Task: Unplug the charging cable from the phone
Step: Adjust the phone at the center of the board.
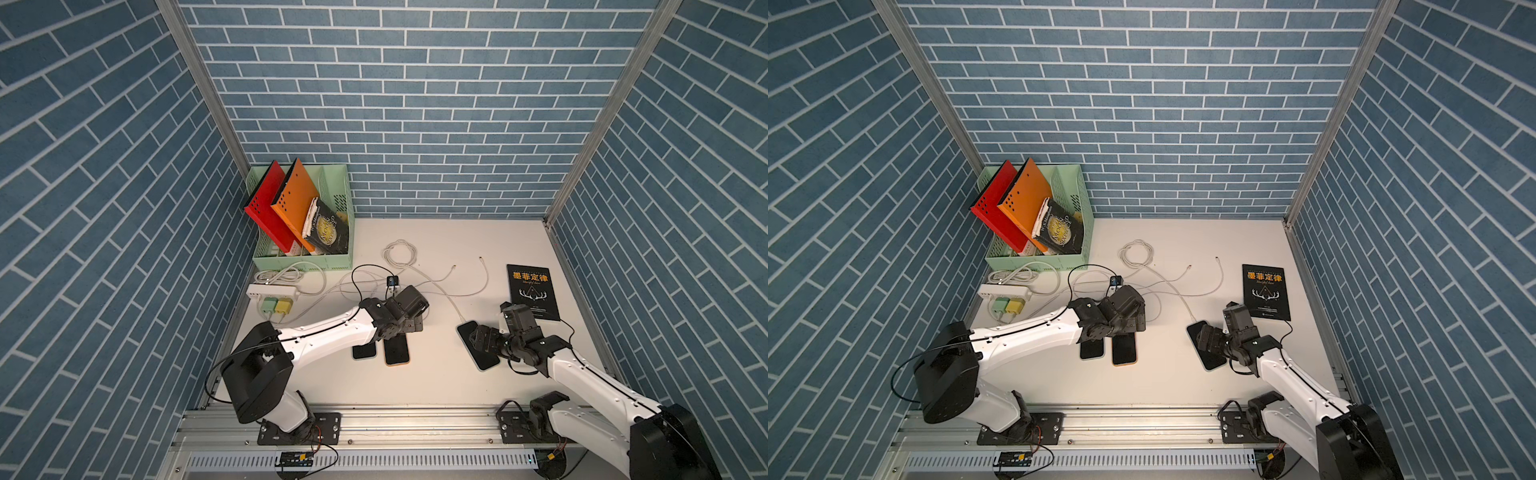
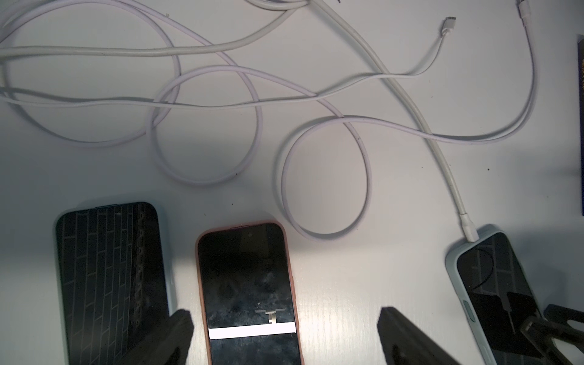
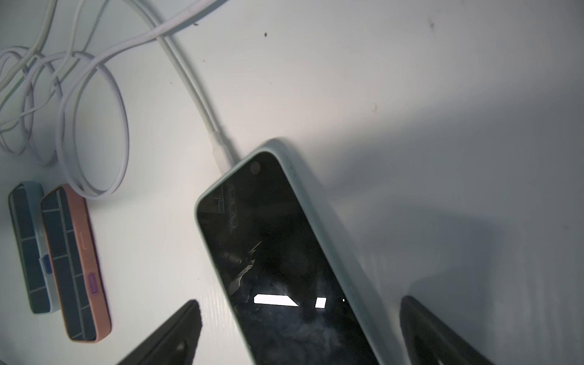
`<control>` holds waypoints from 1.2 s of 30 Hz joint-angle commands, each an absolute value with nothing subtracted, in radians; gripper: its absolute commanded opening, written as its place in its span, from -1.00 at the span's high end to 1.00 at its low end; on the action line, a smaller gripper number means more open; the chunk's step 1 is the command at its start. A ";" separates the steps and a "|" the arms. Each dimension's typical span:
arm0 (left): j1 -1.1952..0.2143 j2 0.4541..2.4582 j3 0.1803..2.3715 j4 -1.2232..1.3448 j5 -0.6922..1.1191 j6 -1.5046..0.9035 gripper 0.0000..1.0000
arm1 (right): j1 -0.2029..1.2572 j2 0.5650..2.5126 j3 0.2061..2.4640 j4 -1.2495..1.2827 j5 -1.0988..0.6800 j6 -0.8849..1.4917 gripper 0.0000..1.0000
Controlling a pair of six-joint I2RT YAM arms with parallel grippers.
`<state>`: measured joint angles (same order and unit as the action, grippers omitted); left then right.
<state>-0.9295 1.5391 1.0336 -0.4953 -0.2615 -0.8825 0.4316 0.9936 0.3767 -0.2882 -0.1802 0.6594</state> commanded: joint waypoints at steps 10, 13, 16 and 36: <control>-0.879 1.465 1.070 -0.558 -0.364 -0.900 -0.94 | 0.539 0.975 0.491 -0.376 -0.057 0.712 -0.98; -0.836 1.416 1.072 -0.565 -0.376 -0.894 -0.93 | 0.577 0.994 0.514 -0.344 -0.064 0.726 -0.98; -0.802 1.381 1.072 -0.581 -0.388 -0.888 -0.93 | 0.647 1.029 0.529 -0.290 -0.085 0.747 -0.98; -0.752 1.349 1.017 -0.557 -0.362 -0.862 -0.94 | 0.856 1.187 0.478 -0.274 -0.123 0.873 -0.99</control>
<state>-0.7620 1.3521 1.0351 -0.5476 -0.3603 -0.8783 0.8539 1.2121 0.4995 -0.1814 -0.1612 0.8417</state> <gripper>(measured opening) 0.968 0.994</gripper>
